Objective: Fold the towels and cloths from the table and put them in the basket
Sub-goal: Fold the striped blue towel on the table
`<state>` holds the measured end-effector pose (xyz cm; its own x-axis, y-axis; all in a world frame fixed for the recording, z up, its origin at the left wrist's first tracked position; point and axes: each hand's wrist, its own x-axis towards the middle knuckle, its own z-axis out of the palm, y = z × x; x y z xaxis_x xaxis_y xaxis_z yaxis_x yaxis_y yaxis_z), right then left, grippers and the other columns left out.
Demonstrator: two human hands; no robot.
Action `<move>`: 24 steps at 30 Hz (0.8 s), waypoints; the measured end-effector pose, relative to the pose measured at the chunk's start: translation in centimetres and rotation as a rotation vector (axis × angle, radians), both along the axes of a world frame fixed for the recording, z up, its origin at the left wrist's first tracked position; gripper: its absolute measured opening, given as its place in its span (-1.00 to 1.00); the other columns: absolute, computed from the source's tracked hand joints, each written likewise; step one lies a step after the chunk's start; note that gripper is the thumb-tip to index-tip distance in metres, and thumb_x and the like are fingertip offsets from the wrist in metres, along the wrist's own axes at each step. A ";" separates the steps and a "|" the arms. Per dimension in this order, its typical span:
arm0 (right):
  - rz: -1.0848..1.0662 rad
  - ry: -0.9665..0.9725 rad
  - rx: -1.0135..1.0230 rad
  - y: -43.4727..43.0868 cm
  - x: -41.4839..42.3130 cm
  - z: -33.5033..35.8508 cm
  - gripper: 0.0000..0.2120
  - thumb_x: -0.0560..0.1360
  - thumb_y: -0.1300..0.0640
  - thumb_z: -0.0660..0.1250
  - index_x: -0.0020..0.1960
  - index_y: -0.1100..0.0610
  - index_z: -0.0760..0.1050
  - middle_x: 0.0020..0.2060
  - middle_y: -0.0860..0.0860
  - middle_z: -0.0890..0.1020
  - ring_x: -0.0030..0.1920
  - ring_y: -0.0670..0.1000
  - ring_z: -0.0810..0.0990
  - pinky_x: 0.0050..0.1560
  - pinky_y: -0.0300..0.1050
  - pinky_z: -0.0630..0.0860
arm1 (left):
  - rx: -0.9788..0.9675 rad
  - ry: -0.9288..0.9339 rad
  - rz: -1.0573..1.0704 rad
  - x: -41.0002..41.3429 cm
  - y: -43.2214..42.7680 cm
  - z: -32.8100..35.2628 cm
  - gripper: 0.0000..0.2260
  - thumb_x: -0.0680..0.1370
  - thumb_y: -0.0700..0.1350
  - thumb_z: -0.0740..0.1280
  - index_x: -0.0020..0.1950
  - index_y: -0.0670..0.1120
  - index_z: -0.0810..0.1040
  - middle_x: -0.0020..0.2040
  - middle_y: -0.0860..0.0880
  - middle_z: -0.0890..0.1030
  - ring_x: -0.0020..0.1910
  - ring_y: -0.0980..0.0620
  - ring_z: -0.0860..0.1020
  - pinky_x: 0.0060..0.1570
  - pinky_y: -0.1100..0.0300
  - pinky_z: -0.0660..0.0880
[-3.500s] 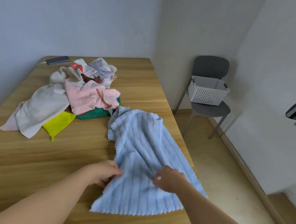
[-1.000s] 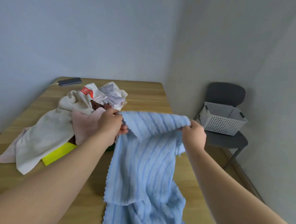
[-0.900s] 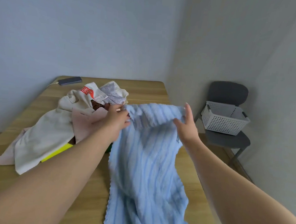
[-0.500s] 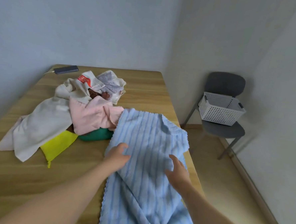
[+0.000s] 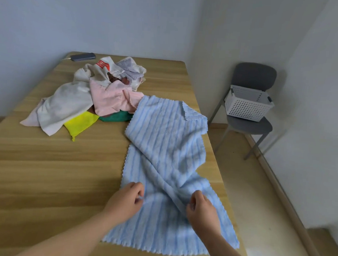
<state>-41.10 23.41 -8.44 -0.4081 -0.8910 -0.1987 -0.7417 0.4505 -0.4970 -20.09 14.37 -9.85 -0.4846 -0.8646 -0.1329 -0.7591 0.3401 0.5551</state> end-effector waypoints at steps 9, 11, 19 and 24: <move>0.065 0.159 0.160 8.7 2.7 -0.6 -0.64 0.53 -0.04 0.17 0.32 -0.13 0.35 0.33 -0.19 0.32 0.40 -0.04 0.22 0.36 -0.11 0.19 | -0.180 -0.183 -0.329 4.8 7.2 0.0 -0.76 0.43 0.08 0.28 0.09 0.14 0.52 0.03 0.15 0.51 0.12 0.15 0.44 0.05 0.31 0.42; 0.094 0.157 0.151 10.2 3.9 -0.6 -0.56 0.50 -0.03 0.22 0.36 -0.08 0.30 0.37 -0.18 0.28 0.41 -0.03 0.22 0.36 -0.12 0.21 | -0.148 -0.252 -0.287 5.6 8.1 -0.3 -0.68 0.52 0.02 0.27 0.27 0.05 0.45 0.20 0.10 0.46 0.25 0.07 0.37 0.19 0.22 0.35; 0.183 0.298 0.209 16.0 5.1 -0.4 -0.42 0.41 0.22 0.22 0.39 -0.03 0.20 0.40 -0.15 0.20 0.44 -0.02 0.16 0.35 -0.14 0.20 | -0.161 -0.327 -0.254 8.7 12.4 0.2 -0.76 0.46 -0.27 0.28 0.09 -0.08 0.56 -0.01 -0.04 0.56 0.06 -0.05 0.52 -0.16 0.22 0.28; 0.144 0.369 0.167 17.3 5.1 -1.1 -0.65 0.42 0.33 0.20 0.16 0.08 0.43 0.08 0.04 0.51 0.16 0.16 0.47 -0.03 -0.07 0.27 | -0.074 -0.299 -0.155 8.8 14.2 1.7 -0.92 0.55 -0.16 0.13 -0.06 0.02 0.36 -0.07 0.08 0.33 0.05 0.04 0.38 -0.14 0.23 0.22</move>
<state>-36.03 40.75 -9.52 -0.3525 -0.9120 -0.2096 -0.9172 0.3811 -0.1158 -11.33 28.58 -8.20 -0.5595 -0.7966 -0.2290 -0.8209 0.4946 0.2853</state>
